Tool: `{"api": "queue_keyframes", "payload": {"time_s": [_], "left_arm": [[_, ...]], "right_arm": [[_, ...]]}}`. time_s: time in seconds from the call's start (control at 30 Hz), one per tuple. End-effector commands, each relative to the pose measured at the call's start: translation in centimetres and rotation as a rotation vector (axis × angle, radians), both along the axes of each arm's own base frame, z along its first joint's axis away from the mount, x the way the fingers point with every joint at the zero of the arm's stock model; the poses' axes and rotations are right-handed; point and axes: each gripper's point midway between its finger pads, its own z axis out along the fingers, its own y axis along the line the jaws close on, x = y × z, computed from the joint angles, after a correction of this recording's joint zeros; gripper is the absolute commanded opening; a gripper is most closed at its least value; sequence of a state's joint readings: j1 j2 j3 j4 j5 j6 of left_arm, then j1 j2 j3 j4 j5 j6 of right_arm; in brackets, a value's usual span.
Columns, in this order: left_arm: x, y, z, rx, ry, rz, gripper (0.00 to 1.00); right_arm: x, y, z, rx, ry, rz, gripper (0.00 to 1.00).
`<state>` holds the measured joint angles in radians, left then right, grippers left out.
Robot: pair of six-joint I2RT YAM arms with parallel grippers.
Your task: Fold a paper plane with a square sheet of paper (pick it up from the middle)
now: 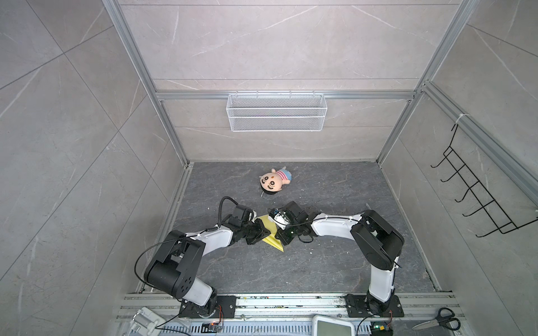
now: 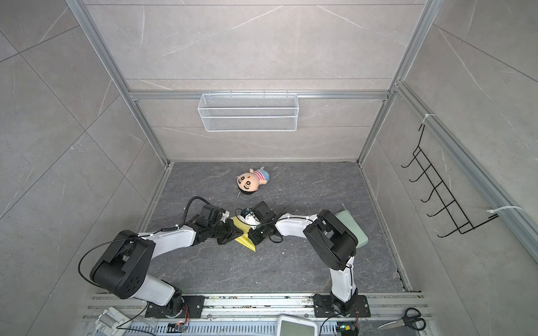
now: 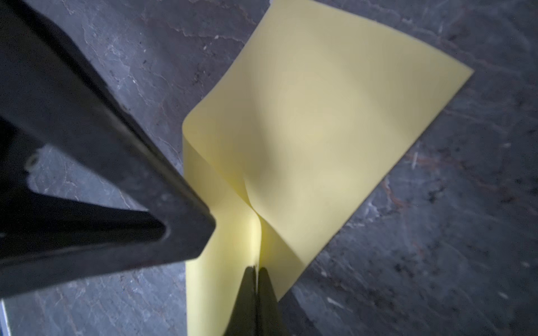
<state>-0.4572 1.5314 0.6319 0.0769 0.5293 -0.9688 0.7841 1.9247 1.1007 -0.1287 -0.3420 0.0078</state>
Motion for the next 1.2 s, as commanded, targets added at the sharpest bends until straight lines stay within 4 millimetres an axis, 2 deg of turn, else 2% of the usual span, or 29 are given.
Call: {"api": "queue_keyframes", "payload": {"time_s": [0.0, 0.53, 1.03, 1.17], "left_arm": [[0.3, -0.6, 0.0, -0.012, -0.007, -0.008, 0.10], [-0.8, 0.1, -2.0, 0.040, 0.046, -0.005, 0.08], [-1.2, 0.7, -2.6, 0.078, 0.058, -0.006, 0.08], [-1.1, 0.7, -2.6, 0.079, 0.055, -0.009, 0.07]], "right_arm": [[-0.2, -0.1, -0.5, -0.022, 0.042, 0.002, 0.00], [-0.1, -0.1, -1.3, -0.043, 0.074, -0.001, 0.00], [0.0, 0.8, 0.2, -0.007, 0.059, 0.038, 0.01], [0.1, 0.9, 0.1, -0.014, 0.059, 0.044, 0.01]]}}
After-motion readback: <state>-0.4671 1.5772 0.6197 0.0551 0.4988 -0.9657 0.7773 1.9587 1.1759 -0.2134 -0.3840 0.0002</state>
